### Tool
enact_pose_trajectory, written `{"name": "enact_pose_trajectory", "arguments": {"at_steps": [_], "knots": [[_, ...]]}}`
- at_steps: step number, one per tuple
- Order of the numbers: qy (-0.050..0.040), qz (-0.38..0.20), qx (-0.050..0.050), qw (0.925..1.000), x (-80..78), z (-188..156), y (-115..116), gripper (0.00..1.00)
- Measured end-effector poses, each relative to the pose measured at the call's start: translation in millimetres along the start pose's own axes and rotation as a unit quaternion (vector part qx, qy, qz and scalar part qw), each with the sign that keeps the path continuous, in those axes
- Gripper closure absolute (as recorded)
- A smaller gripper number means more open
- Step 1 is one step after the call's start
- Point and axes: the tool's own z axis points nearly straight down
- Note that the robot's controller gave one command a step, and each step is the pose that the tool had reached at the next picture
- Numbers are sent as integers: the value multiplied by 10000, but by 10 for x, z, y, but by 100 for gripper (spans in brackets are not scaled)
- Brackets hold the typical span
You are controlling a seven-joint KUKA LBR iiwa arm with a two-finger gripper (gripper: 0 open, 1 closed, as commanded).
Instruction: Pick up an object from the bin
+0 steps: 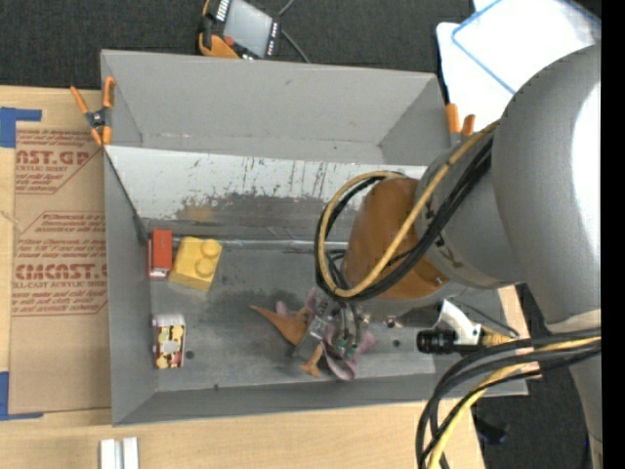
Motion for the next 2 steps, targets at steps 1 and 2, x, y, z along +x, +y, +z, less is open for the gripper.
{"name": "enact_pose_trajectory", "arguments": {"at_steps": [1, 2], "knots": [[-9, -2, -8, 10000, -2, -349, 5, 100], [-9, -4, -7, 10000, 4, -718, 2, 100]]}}
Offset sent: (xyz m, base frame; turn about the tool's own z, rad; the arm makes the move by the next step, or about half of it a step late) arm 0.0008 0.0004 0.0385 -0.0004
